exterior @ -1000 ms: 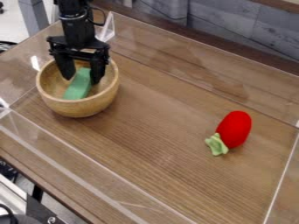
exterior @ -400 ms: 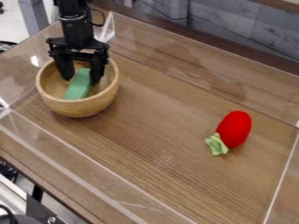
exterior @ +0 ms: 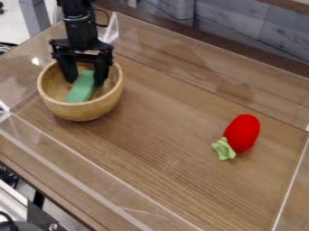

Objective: Remove the green stick from the brown bowl and put it on the table

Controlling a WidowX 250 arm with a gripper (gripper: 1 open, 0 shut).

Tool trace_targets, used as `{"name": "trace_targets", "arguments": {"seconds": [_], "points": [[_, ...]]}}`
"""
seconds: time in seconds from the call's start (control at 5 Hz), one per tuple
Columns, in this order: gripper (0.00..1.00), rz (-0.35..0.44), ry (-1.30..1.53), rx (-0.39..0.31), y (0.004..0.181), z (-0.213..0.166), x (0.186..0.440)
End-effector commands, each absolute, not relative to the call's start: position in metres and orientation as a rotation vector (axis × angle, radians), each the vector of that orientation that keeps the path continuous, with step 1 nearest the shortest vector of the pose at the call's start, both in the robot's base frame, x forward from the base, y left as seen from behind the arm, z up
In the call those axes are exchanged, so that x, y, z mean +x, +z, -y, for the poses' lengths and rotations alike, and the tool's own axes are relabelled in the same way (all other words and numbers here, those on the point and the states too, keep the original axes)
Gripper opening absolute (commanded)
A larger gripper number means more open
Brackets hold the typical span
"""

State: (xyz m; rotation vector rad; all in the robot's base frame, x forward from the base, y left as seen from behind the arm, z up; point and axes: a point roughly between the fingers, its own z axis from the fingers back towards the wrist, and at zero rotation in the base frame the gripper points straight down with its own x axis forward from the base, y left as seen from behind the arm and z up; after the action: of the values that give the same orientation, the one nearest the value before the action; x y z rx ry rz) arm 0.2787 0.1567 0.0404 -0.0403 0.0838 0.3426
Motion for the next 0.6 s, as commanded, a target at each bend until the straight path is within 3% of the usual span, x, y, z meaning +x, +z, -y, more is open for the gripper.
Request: {"name": "trace_targets", "arguments": {"seconds": [0.0, 0.2, 0.4], "points": [[1.00, -0.038, 0.353, -0.027, 0.0552, -0.1665, 0.2877], [1.00, -0.043, 0.358, -0.029, 0.0542, -0.1682, 0.2888], [0.00, -0.043, 0.359, -0.028, 0.0526, -0.1682, 0.2893]]}}
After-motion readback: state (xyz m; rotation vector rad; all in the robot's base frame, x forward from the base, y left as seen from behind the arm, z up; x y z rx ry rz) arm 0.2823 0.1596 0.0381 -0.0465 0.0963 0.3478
